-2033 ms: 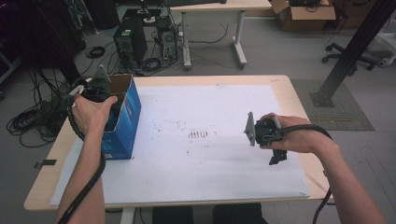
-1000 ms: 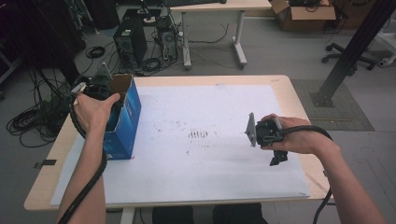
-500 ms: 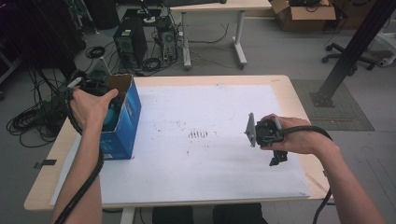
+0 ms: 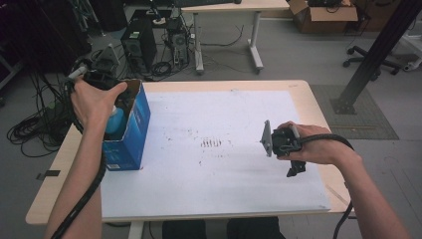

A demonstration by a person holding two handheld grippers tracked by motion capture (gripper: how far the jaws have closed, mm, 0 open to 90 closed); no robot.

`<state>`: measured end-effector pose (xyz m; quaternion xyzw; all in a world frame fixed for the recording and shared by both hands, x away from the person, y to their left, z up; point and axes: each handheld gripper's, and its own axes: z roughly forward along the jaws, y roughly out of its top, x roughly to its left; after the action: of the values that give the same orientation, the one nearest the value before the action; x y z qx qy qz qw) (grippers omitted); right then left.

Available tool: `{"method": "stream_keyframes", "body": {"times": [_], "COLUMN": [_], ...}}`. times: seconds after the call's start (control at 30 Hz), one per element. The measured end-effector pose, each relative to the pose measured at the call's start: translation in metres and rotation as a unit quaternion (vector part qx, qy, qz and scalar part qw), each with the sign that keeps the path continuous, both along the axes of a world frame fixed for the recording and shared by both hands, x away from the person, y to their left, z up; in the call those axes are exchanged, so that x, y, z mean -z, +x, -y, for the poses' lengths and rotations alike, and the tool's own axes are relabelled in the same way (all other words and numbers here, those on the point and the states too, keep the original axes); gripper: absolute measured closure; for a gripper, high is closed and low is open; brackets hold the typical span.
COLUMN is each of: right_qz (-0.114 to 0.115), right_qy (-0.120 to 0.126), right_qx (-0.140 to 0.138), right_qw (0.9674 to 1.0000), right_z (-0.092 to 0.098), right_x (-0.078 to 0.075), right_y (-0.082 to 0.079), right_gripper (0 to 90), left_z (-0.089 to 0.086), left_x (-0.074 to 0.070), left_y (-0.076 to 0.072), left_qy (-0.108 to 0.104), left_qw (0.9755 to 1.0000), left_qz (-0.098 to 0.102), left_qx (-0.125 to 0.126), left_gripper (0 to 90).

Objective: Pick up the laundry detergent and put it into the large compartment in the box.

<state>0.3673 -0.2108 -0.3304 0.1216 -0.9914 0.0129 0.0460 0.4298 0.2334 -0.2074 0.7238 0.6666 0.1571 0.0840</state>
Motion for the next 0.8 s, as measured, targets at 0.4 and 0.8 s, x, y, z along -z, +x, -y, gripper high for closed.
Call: {"method": "stream_keyframes", "body": {"times": [0.4, 0.8], "right_qz": [0.000, -0.001], "right_qy": [-0.001, -0.003], "right_qx": [0.002, 0.006], "right_qw": [1.0000, 1.0000], "right_z": [0.002, 0.003], "right_x": [-0.001, -0.001], "right_y": [-0.001, 0.000], "right_gripper": [5.9, 5.9], "left_z": [0.038, 0.078], "left_x": [-0.030, -0.042], "left_y": [-0.005, -0.012], "left_qy": [0.007, 0.013], "left_qw": [0.9952, 0.9783], "left_qz": [0.032, 0.027], "left_qx": [0.092, 0.205], "left_gripper": [18.0, 15.7]}}
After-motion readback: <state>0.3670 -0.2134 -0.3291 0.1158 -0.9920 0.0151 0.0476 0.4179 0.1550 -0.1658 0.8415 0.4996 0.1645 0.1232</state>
